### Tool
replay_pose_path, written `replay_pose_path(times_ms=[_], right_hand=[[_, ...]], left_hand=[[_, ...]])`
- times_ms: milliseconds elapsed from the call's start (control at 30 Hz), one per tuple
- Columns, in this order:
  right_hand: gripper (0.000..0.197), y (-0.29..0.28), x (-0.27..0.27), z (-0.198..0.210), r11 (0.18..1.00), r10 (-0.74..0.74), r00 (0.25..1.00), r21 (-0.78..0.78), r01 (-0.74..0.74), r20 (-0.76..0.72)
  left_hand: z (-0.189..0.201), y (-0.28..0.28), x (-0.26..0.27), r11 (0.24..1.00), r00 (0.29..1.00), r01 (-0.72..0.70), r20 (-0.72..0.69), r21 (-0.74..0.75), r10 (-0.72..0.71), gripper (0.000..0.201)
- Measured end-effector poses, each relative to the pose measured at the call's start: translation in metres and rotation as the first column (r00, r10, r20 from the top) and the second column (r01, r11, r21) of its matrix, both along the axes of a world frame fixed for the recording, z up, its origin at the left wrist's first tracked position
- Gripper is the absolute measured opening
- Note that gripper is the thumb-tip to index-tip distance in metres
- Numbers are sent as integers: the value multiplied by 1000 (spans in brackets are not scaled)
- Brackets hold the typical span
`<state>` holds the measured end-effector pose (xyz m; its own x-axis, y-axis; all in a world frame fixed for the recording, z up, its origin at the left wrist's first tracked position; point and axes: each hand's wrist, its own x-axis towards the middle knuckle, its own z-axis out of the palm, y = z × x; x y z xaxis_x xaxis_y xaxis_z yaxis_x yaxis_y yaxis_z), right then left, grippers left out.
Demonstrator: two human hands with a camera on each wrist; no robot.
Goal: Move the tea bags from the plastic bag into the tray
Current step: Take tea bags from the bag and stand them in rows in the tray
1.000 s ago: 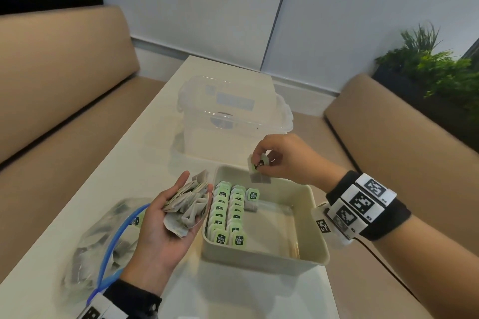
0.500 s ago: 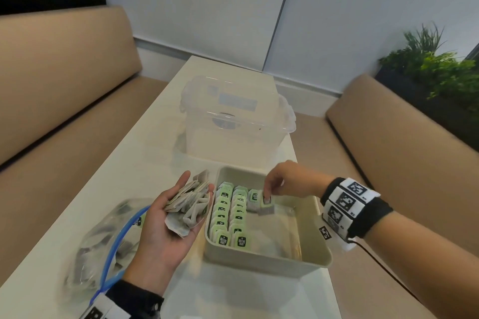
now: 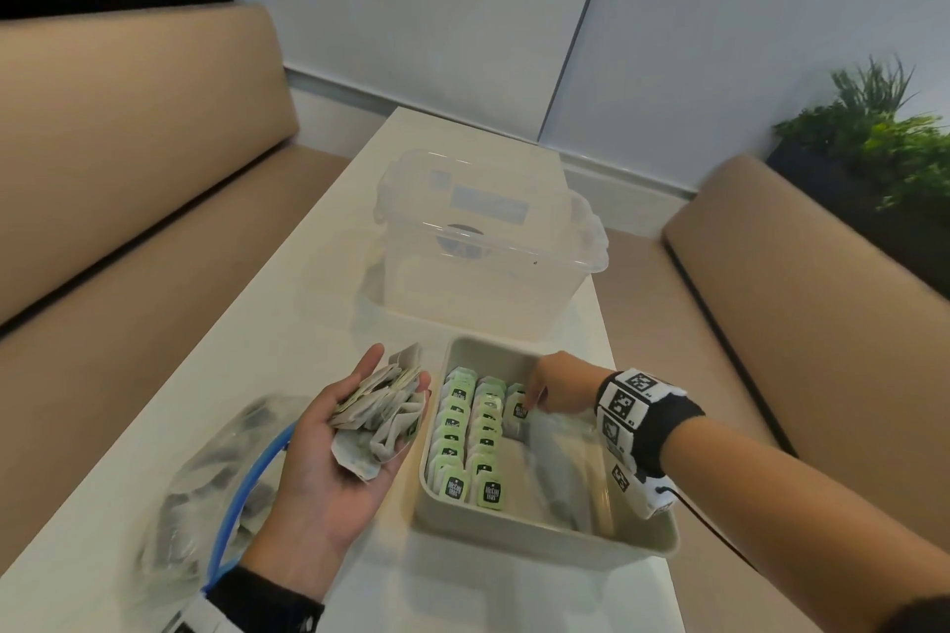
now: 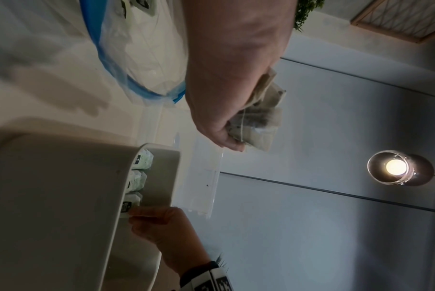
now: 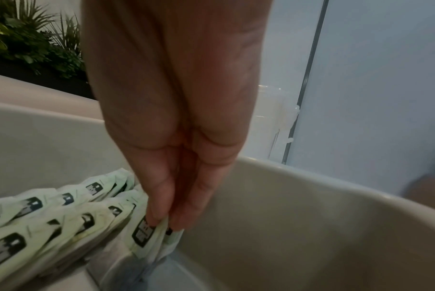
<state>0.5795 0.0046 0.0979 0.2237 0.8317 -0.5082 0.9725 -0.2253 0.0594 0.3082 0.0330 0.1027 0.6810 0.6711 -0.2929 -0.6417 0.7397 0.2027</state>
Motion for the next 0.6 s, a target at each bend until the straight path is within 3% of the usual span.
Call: replay_pose_path(times_ms=[200, 300, 400, 500, 600], right_hand=[[35, -6, -13, 21, 999, 16, 1000, 31, -16, -3], [27, -6, -32, 53, 950, 73, 986, 311, -23, -150], [22, -7, -59, 87, 799, 309, 883, 600, -40, -353], [21, -8, -88, 106, 792, 481, 799, 571, -218, -362], [21, -2, -104, 103, 851, 466, 820, 422, -313, -332]], left_hand=[[2, -4, 6, 1000, 998, 30, -49, 6, -30, 35], [0, -6, 9, 998, 995, 53, -82, -21, -55, 31], [-1, -9, 16, 995, 988, 95, -122, -31, -98, 31], [2, -15, 21, 991, 988, 126, -84, -43, -129, 30], [3, -22, 25, 981, 984, 171, -38, -89, -175, 30]])
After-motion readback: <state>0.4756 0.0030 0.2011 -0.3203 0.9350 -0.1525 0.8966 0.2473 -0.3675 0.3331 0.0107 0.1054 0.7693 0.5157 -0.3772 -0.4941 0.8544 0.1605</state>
